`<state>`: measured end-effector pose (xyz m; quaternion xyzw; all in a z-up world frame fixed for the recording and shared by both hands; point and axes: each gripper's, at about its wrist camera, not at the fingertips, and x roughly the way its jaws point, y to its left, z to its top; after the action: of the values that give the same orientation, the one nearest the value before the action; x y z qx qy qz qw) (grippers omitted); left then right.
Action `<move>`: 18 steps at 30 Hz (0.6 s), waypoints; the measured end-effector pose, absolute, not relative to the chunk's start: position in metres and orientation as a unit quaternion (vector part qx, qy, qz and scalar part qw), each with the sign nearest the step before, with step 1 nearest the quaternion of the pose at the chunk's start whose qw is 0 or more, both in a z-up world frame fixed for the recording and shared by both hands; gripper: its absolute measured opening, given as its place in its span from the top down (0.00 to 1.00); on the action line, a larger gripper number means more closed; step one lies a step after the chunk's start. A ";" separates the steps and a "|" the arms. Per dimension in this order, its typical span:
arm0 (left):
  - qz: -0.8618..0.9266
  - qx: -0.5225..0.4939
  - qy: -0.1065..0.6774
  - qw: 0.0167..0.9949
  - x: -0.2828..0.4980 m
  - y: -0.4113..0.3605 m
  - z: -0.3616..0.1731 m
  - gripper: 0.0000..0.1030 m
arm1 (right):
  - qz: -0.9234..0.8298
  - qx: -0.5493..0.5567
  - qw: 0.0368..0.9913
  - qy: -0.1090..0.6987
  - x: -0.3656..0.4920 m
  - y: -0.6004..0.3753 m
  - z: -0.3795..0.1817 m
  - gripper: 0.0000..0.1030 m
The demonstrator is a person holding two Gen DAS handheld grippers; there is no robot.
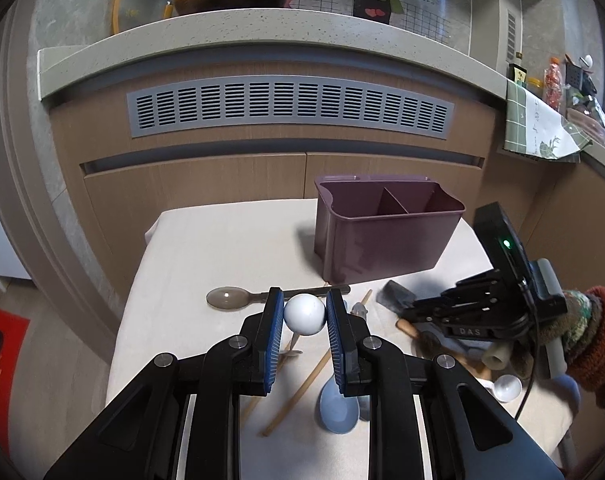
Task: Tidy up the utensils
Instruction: 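Grasp the white knob with the left gripper while the right gripper lifts the silver spoon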
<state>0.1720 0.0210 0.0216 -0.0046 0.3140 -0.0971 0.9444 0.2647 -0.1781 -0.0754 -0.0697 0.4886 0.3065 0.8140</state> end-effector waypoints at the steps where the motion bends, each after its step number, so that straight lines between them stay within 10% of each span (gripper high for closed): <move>1: -0.097 -0.007 0.314 0.945 0.172 0.022 0.022 0.78 | 0.314 -0.064 0.809 0.493 0.269 -0.176 -0.075 0.88; 18: -0.111 -0.031 0.293 0.949 0.167 0.023 0.041 0.78 | 0.327 -0.025 0.846 0.421 0.249 -0.181 -0.024 0.96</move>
<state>0.1671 0.0231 0.0407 -0.0307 0.2927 -0.1114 0.9492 0.2492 -0.1811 -0.0244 -0.0249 0.4207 0.3269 0.8459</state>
